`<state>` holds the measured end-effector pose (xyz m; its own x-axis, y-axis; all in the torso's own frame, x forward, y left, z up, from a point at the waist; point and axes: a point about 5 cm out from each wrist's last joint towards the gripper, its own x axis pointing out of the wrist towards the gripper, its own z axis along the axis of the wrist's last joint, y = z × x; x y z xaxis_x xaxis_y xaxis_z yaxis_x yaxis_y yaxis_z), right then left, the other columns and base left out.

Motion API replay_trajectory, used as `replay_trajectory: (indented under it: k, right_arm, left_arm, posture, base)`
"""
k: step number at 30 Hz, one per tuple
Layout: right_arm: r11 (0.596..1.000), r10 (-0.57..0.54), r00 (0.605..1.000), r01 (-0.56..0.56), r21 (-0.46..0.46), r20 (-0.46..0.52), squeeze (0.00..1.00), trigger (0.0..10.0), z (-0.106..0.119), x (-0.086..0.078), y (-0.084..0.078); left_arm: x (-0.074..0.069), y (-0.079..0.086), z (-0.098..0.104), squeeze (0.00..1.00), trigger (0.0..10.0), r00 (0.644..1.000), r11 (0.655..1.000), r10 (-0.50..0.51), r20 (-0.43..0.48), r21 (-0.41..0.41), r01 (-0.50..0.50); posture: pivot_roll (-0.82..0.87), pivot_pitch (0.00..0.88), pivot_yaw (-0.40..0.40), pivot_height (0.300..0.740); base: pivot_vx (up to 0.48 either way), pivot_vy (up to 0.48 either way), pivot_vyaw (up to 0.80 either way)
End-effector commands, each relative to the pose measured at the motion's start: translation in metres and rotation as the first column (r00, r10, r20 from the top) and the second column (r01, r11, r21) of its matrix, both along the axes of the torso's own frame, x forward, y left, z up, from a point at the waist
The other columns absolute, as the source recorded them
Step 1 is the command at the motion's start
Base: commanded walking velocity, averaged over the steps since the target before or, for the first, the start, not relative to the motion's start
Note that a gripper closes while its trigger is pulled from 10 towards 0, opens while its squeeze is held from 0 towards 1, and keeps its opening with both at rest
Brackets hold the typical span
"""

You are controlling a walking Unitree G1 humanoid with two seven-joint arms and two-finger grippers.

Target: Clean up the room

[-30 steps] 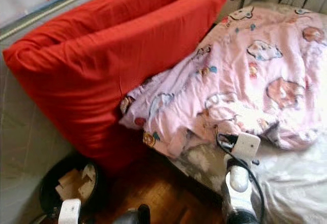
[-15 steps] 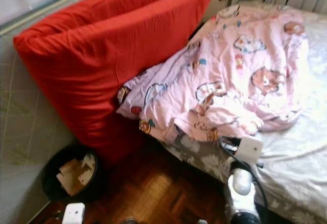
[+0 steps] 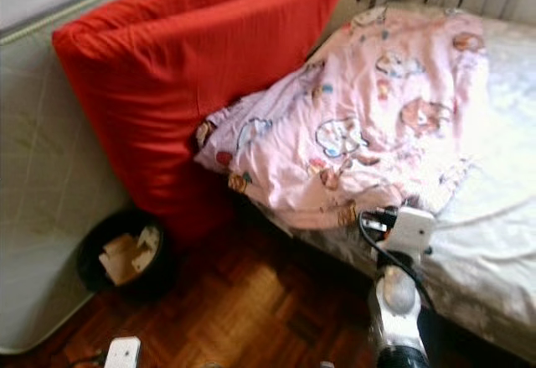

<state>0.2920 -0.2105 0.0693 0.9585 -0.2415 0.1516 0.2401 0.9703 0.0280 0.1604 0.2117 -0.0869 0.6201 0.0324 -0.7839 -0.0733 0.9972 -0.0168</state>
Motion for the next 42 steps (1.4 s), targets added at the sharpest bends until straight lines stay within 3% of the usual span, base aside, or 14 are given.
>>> replay_trajectory:
  k: [1,4,11,13,17,20,24,27,37,42]
  right_arm:
    - [0.999,0.038,0.999,-0.037,-0.022,0.036,0.00,10.0,0.008,0.002,0.007]
    - [0.999,0.028,0.999,-0.028,-0.024,0.038,0.00,10.0,0.009,-0.002,0.004]
    - [0.999,-0.035,0.989,0.033,-0.012,-0.147,0.00,10.0,-0.021,-0.012,-0.008]
    - [0.999,-0.045,0.987,0.045,-0.001,-0.155,0.00,10.0,-0.022,-0.013,-0.009]
    - [0.993,-0.108,0.967,0.115,0.015,-0.232,0.00,10.0,-0.034,-0.019,-0.019]
    - [0.994,-0.103,0.948,0.106,-0.004,-0.301,0.00,10.0,-0.043,-0.022,-0.019]
    - [0.995,-0.097,0.910,0.102,-0.009,-0.402,0.00,10.0,-0.058,-0.029,-0.019]
    - [0.995,-0.099,0.829,0.078,-0.061,-0.550,0.00,10.0,-0.079,-0.039,-0.016]
    - [0.997,-0.071,0.736,0.057,-0.043,-0.673,0.00,10.0,-0.102,-0.054,-0.011]
    - [0.997,-0.070,0.719,0.063,-0.035,-0.692,0.00,10.0,-0.106,-0.057,-0.011]
  left_arm:
    - [-0.010,0.007,-0.003,0.00,10.0,0.999,1.000,0.012,-0.038,0.018,-0.011]
    - [-0.011,0.007,-0.004,0.00,10.0,0.999,1.000,0.010,-0.043,0.019,-0.009]
    - [-0.015,0.005,-0.006,0.00,10.0,0.998,1.000,-0.011,-0.062,0.018,0.012]
    - [-0.015,0.004,-0.006,0.00,10.0,0.998,1.000,-0.013,-0.062,0.018,0.014]
    - [-0.015,0.002,-0.006,0.00,10.0,0.997,0.999,-0.043,-0.066,0.019,0.044]
    - [-0.015,0.002,-0.006,0.00,10.0,0.996,0.998,-0.055,-0.064,0.021,0.056]
    - [-0.013,0.001,-0.005,0.00,10.0,0.996,0.997,-0.067,-0.061,0.022,0.068]
    - [-0.013,0.001,-0.005,0.00,10.0,0.995,0.996,-0.080,-0.064,0.024,0.081]
    - [-0.012,-0.001,-0.005,0.00,10.0,0.992,0.994,-0.106,-0.064,0.024,0.108]
    - [-0.014,0.000,-0.006,0.00,10.0,0.992,0.993,-0.110,-0.063,0.023,0.112]
  posture:
    - [0.03,0.151,0.052,0.740]
    - [0.03,0.155,0.052,0.740]
    - [0.02,0.159,0.052,0.740]
    - [0.02,0.159,0.052,0.740]
    - [0.02,0.161,0.053,0.740]
    - [0.02,0.161,0.052,0.740]
    - [0.03,0.163,0.053,0.740]
    - [0.02,0.166,0.053,0.740]
    - [0.03,0.167,0.051,0.740]
    - [0.03,0.168,0.051,0.740]
  base:
    - [0.000,0.000,0.00]
    - [0.000,0.000,0.00]
    - [0.000,0.000,0.00]
    - [0.000,0.000,0.00]
    - [0.000,0.000,0.00]
    - [0.000,0.000,0.00]
    - [0.000,0.000,0.00]
    - [0.000,0.000,0.00]
    - [0.000,0.000,0.00]
    - [0.000,0.000,0.00]
